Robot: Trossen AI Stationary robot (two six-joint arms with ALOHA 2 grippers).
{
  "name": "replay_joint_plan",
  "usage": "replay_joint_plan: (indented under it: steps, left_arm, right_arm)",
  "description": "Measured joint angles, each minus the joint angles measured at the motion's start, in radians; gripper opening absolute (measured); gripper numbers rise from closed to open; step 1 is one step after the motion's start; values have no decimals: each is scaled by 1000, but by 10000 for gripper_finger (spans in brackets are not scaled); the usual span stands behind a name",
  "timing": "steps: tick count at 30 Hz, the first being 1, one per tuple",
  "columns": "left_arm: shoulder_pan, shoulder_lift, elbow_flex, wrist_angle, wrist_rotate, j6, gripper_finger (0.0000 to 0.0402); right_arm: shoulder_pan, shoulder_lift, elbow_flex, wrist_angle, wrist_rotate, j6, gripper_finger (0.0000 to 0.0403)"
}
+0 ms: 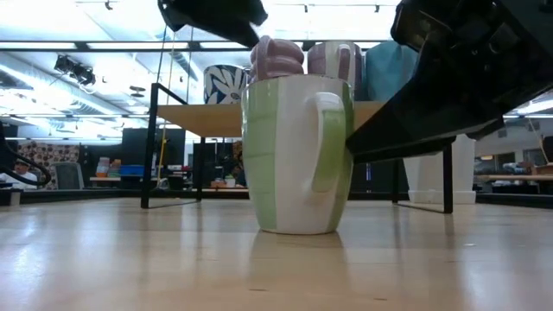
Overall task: Place coffee mugs
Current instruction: Put the green mug on the shelf
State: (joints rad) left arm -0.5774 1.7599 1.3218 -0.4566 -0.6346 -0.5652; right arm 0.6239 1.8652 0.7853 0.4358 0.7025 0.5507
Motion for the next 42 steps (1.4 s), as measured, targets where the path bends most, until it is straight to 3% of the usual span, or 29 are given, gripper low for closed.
replay_joint_plan:
  steps: [8, 13, 21, 27, 35, 42]
  left_arm:
    - [20, 79, 52, 74, 94, -14, 188]
    - [36, 168, 174, -33, 126, 58, 175]
    - [68, 235, 354, -222, 190, 27, 172]
    - [84, 238, 379, -219, 212, -15, 172]
    - [88, 238, 379, -224, 214, -27, 171]
    - [99, 238, 378, -222, 242, -96, 171]
  right_arm:
    - [-6, 0, 0, -4, -11, -4, 244]
    - [-5, 0, 0, -14, -15, -32, 244]
    - [5, -1, 0, -46, -38, -23, 243]
    - [13, -2, 0, -76, -31, -13, 234]
    - [63, -86, 0, -261, -19, -29, 229]
    - [76, -266, 0, -527, -28, -81, 230]
